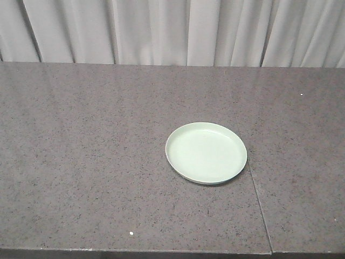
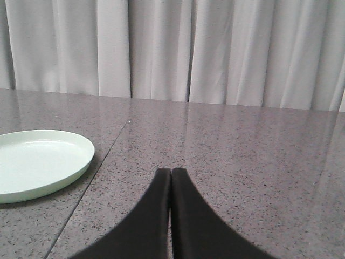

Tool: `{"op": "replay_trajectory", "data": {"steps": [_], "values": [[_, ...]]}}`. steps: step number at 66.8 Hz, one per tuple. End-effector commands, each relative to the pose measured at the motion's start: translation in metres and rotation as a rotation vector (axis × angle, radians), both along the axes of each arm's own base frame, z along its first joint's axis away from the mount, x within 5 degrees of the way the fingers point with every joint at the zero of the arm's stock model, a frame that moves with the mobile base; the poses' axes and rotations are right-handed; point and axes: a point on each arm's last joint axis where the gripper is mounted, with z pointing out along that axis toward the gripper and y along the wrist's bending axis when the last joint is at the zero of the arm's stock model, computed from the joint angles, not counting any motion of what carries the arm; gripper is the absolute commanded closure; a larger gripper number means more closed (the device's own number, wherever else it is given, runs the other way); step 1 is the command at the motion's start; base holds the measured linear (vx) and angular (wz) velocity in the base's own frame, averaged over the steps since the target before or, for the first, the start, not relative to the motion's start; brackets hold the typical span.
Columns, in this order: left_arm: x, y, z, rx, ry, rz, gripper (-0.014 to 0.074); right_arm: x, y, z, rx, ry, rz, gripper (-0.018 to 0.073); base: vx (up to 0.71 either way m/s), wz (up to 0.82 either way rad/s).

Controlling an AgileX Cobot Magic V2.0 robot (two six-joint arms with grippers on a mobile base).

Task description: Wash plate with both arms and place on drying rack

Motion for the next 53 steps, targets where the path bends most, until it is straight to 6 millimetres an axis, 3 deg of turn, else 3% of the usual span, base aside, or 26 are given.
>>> {"op": "replay_trajectory", "data": {"steps": [1, 41, 48, 53], "values": [[-0.003, 0.0, 0.016, -0.004, -0.113, -0.006, 0.0603, 0.0, 0.0, 0.006, -0.007, -0.072, -0.001, 0.0566, 0.0, 0.0], [-0.003, 0.0, 0.016, -0.004, -0.113, -0.006, 0.0603, -0.001, 0.0, 0.007, 0.0, -0.082, -0.001, 0.0565, 0.0, 0.0], [-0.003, 0.0, 0.016, -0.004, -0.113, -0.006, 0.0603, -0.002, 0.0, 0.017, 0.0, -0.148, 0.0, 0.0565, 0.0, 0.0], [-0.003, 0.0, 0.016, -0.004, -0.113, -0.006, 0.0603, -0.005, 0.0, 0.035, 0.0, -0.18, -0.001, 0.0564, 0.0, 0.0]]}}
